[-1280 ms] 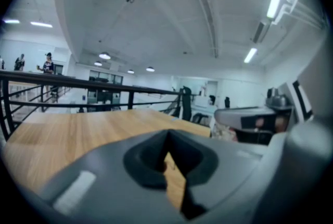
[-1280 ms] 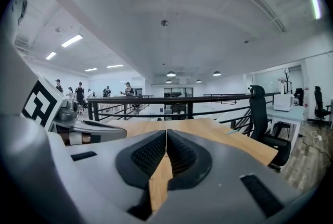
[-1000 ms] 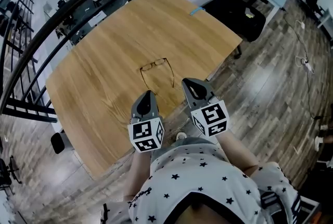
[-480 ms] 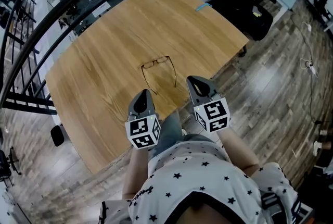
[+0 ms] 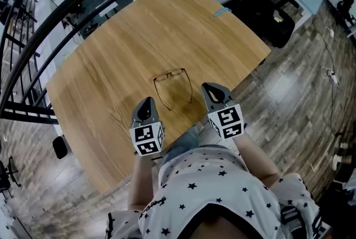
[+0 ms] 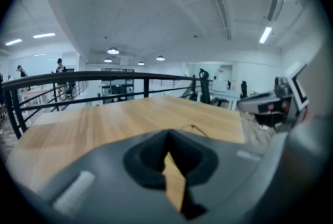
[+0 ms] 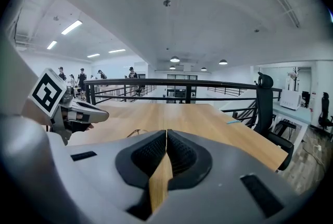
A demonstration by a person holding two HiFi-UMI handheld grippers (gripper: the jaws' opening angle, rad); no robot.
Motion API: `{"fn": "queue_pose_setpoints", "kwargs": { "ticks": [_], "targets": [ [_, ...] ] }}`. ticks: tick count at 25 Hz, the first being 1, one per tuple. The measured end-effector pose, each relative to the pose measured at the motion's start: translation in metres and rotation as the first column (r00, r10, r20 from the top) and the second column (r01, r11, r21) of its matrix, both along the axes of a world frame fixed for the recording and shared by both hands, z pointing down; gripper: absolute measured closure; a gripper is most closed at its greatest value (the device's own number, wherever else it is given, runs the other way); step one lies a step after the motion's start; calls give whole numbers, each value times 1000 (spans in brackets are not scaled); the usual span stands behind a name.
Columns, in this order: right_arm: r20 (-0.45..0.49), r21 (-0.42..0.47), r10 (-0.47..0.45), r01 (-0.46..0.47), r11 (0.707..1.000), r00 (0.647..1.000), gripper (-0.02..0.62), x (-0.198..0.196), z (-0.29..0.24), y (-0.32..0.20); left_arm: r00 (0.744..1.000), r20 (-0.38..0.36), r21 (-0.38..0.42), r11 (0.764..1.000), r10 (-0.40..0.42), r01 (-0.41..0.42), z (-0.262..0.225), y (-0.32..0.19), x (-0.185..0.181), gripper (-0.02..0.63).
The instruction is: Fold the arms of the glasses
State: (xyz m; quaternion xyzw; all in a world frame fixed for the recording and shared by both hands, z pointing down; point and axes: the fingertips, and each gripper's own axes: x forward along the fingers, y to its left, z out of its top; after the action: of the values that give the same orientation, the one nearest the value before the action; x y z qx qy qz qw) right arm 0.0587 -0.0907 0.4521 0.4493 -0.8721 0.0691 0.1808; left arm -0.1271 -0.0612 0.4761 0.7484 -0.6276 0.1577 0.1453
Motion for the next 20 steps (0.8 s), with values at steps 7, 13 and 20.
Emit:
{"fn": "queue_pose_setpoints", "kwargs": {
  "ticks": [7,13,20],
  "targets": [
    [-30,-41,-17,16,999,999,577,-7,26,-24,994,29,-88,991,105,-102,38,-14,-6,598],
    [-45,-88,-26,22,996,999,577,-8,45,-40,970,97,-146,967,224,-209,62,-26,-3,572],
    [-73,-153,-113,101,983,991,577,-11,74,-49,903,224,-202,924,367,-325,90,-38,-1,477]
  ]
}}
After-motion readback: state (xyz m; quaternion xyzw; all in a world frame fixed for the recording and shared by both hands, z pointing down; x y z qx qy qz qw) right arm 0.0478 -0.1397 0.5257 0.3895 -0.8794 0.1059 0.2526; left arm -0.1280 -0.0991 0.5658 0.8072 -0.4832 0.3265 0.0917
